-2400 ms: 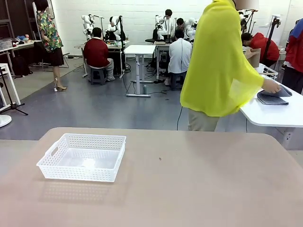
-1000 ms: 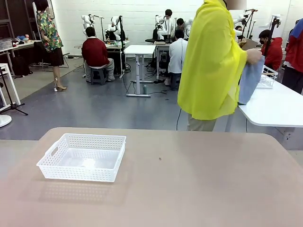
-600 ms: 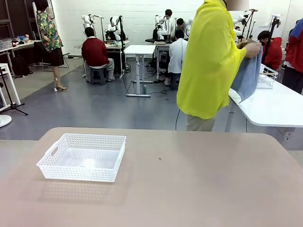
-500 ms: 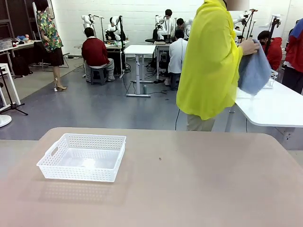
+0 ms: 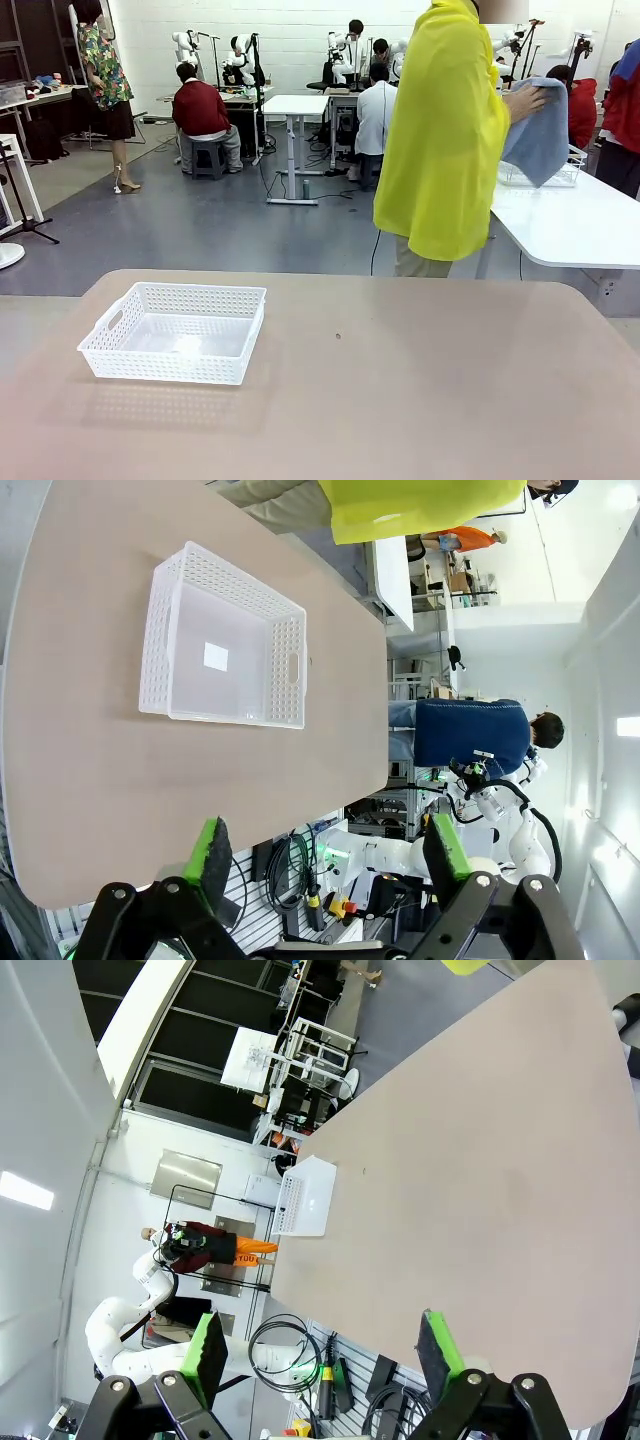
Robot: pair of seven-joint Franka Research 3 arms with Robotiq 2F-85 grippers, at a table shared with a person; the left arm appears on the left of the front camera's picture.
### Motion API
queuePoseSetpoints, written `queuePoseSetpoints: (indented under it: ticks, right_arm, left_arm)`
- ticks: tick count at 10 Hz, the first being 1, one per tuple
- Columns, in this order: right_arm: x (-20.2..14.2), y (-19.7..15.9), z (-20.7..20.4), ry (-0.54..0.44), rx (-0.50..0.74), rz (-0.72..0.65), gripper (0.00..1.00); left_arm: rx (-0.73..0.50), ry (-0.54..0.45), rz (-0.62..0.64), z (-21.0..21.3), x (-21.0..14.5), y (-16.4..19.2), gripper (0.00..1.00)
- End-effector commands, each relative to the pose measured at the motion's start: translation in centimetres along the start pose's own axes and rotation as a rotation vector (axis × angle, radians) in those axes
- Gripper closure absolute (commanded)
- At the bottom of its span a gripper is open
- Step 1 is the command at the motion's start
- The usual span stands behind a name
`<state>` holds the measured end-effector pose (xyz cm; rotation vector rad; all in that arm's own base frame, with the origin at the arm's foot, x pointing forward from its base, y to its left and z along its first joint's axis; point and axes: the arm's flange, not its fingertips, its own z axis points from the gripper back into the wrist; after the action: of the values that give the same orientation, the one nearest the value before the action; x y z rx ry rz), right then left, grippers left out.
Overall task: Clean and organize the cups into the basket.
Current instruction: Pick up the Organizing basket and move it to the center of the table, then pick up the Reusable plastic cup from the right side of the table and place it inside the Organizing basket.
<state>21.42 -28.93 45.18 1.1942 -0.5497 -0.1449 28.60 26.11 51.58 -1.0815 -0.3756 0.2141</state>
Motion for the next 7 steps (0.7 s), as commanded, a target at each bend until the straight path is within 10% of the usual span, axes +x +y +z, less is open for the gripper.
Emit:
queuePoseSetpoints:
  ticks: [1, 7]
  right_arm:
    - [-0.04, 0.18, 0.16, 0.002, 0.007, -0.005, 0.0]
    - [-0.04, 0.18, 0.16, 0.002, 0.007, -0.005, 0.0]
  left_arm:
    - [-0.008, 0.001, -0.004, 0.05, 0.01, -0.03, 0.0]
    - [-0.008, 0.001, -0.004, 0.05, 0.01, -0.03, 0.0]
